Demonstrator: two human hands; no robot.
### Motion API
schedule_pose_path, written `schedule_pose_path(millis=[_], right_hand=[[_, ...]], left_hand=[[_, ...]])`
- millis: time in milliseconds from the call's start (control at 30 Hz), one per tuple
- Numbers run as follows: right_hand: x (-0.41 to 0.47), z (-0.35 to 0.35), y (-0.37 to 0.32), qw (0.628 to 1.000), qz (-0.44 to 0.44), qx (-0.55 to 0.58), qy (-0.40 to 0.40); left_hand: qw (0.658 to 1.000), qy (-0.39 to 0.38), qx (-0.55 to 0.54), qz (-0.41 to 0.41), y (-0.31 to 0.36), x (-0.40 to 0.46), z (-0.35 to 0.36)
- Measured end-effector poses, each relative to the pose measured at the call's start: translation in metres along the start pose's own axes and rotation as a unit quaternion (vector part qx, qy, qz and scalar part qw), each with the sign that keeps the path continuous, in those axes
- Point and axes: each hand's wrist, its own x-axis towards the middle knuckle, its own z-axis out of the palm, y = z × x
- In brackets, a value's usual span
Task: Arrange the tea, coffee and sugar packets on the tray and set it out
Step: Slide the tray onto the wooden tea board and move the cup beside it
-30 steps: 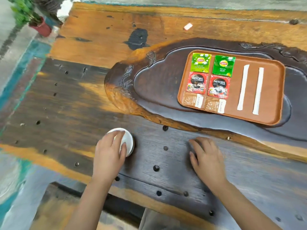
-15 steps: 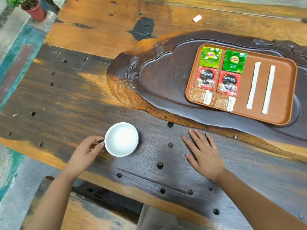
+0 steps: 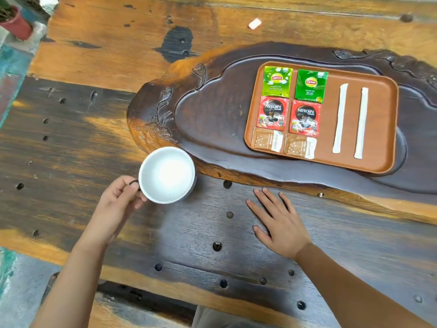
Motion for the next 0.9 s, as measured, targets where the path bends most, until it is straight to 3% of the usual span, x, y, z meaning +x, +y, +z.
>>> schedule_pose_path(millis=[133, 267, 900], right_hand=[[0.001, 0.002, 0.002, 1.0, -0.008, -0.001, 0.006], [0.001, 0.004, 0.002, 1.0, -0.008, 0.006, 0.018], [0.002, 0.012, 0.006, 0.999, -0.013, 0.02, 0.035]], left_hand=[[0.998, -0.049, -0.003, 0.049, 0.05, 0.057, 0.03], [0.995, -0.087, 0.012, 0.042, 0.075, 0.112, 0.059], [0.984, -0.169, 0.053, 0.008, 0.086, 0.203, 0.098]])
